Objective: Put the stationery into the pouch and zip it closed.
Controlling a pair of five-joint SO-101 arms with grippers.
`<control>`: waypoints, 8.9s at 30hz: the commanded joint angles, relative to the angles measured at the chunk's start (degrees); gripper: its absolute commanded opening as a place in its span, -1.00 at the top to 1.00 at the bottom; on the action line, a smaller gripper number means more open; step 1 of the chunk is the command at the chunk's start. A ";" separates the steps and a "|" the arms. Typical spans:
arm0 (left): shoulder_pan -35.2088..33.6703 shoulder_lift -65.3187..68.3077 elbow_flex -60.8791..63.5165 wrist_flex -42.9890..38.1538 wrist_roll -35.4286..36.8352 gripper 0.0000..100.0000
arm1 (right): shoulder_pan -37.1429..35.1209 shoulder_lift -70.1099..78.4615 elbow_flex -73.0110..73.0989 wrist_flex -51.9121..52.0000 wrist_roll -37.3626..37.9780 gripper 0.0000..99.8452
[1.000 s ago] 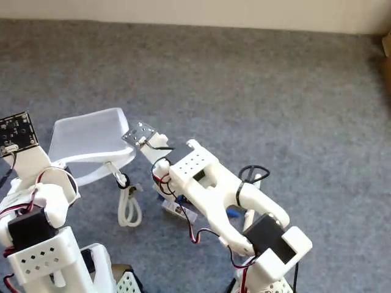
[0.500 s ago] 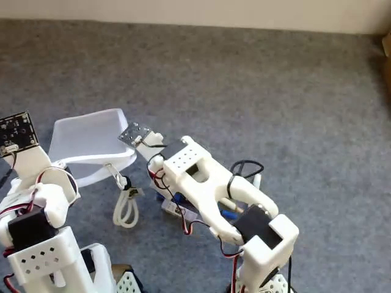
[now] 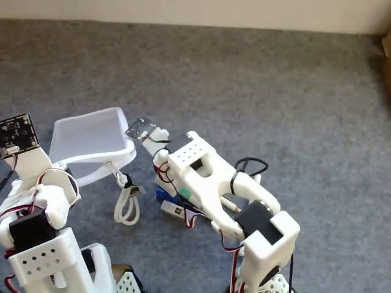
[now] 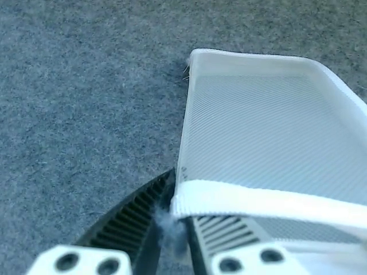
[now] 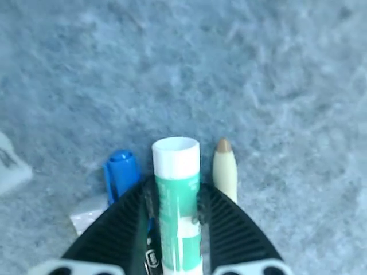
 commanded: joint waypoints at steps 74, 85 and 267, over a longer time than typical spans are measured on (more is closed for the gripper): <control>18.68 44.97 -53.05 23.74 6.77 0.99 | 2.15 -90.77 33.45 -43.12 -22.77 0.98; 18.68 44.97 -53.05 23.74 6.77 0.99 | -12.09 -90.51 33.89 -60.18 -9.32 0.98; 18.86 44.53 -44.44 16.44 8.35 0.98 | 34.86 -19.82 12.18 6.90 -35.43 0.74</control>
